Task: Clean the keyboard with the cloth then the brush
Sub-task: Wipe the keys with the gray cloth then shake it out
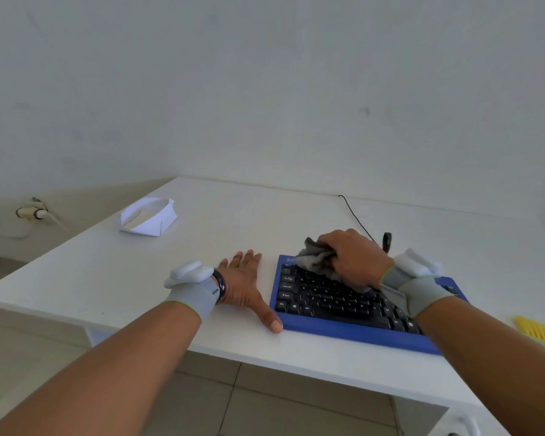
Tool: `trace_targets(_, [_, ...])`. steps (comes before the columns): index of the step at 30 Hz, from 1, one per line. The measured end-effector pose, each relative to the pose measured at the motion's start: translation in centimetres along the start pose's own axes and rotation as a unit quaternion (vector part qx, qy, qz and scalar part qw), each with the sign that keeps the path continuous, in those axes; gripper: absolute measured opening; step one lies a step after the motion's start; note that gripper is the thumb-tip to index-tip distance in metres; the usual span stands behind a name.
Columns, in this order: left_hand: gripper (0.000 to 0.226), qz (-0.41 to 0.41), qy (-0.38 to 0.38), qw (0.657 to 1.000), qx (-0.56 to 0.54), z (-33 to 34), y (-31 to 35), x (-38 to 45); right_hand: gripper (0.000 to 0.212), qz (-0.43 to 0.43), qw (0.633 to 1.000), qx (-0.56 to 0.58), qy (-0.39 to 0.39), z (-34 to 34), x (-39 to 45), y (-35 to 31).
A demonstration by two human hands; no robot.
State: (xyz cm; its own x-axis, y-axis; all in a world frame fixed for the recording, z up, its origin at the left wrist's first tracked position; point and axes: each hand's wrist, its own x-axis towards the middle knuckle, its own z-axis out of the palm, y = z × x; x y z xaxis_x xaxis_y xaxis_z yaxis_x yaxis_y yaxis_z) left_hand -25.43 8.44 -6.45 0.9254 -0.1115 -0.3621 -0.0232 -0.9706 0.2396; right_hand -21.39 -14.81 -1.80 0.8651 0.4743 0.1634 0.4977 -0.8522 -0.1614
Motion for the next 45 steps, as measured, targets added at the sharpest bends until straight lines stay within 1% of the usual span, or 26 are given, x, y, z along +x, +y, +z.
trace_targets(3, [0.157,-0.001,0.0,1.0,-0.005,0.1,-0.1,0.1,0.021,0.028,0.999,-0.019,-0.015,-0.9,-0.5,1.5])
trace_targets(5, [0.158,0.0,0.001,1.0,-0.008,0.1,-0.1,0.0,0.021,0.028,0.999,-0.02,-0.005,-1.2,-0.6,1.5])
trace_targets(9, [0.157,0.0,0.005,1.0,-0.01,0.0,-0.1,-0.2,0.013,-0.041,0.999,0.021,0.026,-0.3,-0.4,-1.3])
trace_targets(11, [0.156,0.0,0.006,1.0,-0.008,0.0,-0.1,-0.2,0.016,-0.074,0.997,0.027,0.024,0.5,-0.3,-3.0])
trace_targets(13, [0.157,-0.001,0.006,1.0,-0.008,0.0,-0.1,-0.3,0.021,-0.089,0.996,0.01,0.019,0.9,-0.3,-3.7])
trace_targets(16, [0.154,-0.002,0.003,1.0,-0.011,-0.1,0.0,-0.5,0.026,-0.067,0.997,-0.021,0.012,0.6,-0.7,-2.5])
trace_targets(20, [0.157,-0.008,0.001,1.0,-0.014,0.0,0.3,-0.5,0.027,-0.024,0.999,-0.024,0.006,-0.4,-2.3,0.9])
trace_targets(24, [0.173,-0.009,-0.009,0.999,-0.029,-0.1,0.3,-0.6,0.025,0.012,0.999,-0.046,0.003,-1.6,-3.9,3.0])
trace_targets(27, [0.179,-0.002,-0.009,0.999,-0.036,-0.2,0.3,-0.7,0.025,0.032,0.997,-0.063,0.015,-2.3,-4.5,3.4])
trace_targets(29, [0.179,-0.001,-0.008,0.999,-0.038,-0.2,0.2,-0.6,0.024,0.018,0.998,-0.052,0.042,-2.2,-4.7,2.7])
trace_targets(31, [0.18,0.0,-0.005,0.999,-0.035,-0.1,0.3,-0.4,0.026,-0.022,0.998,-0.027,0.056,-1.7,-4.8,1.2])
trace_targets(34, [0.18,0.003,0.0,0.999,-0.039,-0.1,0.1,-0.4,0.036,-0.086,0.995,-0.01,0.047,-0.1,-4.5,-1.5])
trace_targets(36, [0.181,0.004,-0.002,0.999,-0.047,-0.1,0.1,-0.5,0.041,-0.095,0.994,-0.023,0.045,0.7,-4.5,-2.0])
trace_targets(40, [0.183,0.003,-0.007,0.998,-0.057,-0.2,0.2,-0.6,0.041,-0.058,0.996,-0.036,0.049,0.1,-5.9,0.2])
trace_targets(45, [0.182,0.011,-0.009,0.998,-0.067,-0.2,0.3,-0.5,0.039,0.02,0.998,-0.052,0.038,-1.3,-9.4,4.9])
